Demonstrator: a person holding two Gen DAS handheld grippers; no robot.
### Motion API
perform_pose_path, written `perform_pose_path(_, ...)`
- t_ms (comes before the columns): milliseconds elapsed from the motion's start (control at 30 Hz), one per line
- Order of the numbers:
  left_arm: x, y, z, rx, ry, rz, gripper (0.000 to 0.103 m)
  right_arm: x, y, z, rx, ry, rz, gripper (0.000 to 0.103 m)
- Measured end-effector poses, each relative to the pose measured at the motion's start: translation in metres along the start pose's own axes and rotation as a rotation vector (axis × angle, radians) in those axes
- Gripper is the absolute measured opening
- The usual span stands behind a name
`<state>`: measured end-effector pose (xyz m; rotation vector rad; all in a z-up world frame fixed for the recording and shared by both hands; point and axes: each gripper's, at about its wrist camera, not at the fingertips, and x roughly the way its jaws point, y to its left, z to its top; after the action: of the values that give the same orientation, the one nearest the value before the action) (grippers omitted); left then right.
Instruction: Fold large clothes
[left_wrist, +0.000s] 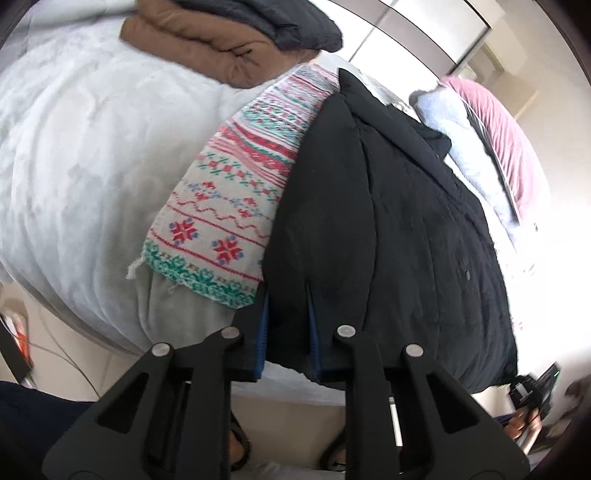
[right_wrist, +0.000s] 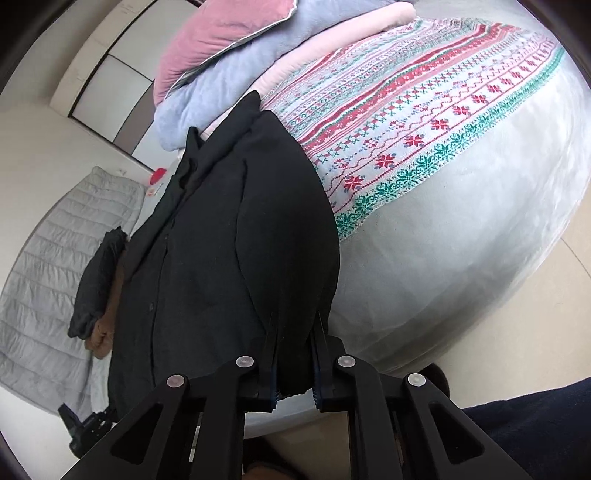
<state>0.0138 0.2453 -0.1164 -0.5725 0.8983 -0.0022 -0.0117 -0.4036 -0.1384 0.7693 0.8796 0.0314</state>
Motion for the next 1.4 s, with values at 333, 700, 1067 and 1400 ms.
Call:
perform_pose_path(333, 0.005, 0.004, -0.003, -0.015, 0.032, 0.003, 0.03, 0.01, -0.001, 0.005, 0.007, 0.032, -0.004, 0.016)
perform_pose_path(700, 0.009, -0.015, -0.008, 0.066, 0.037, 0.078, 0.019, 0.007, 0.005, 0.005, -0.028, 0.017, -0.009, 0.01)
perform_pose_path(1067, -0.048, -0.027, 0.015, -0.009, -0.046, -0.098, 0.007, -0.055, 0.015, 0.03, 0.026, -0.105, 0.294, 0.006)
perform_pose_path(1400, -0.109, -0.065, 0.052, -0.047, -0.126, -0.182, 0.006, -0.108, 0.068, 0.056, -0.042, -0.217, 0.44, 0.005)
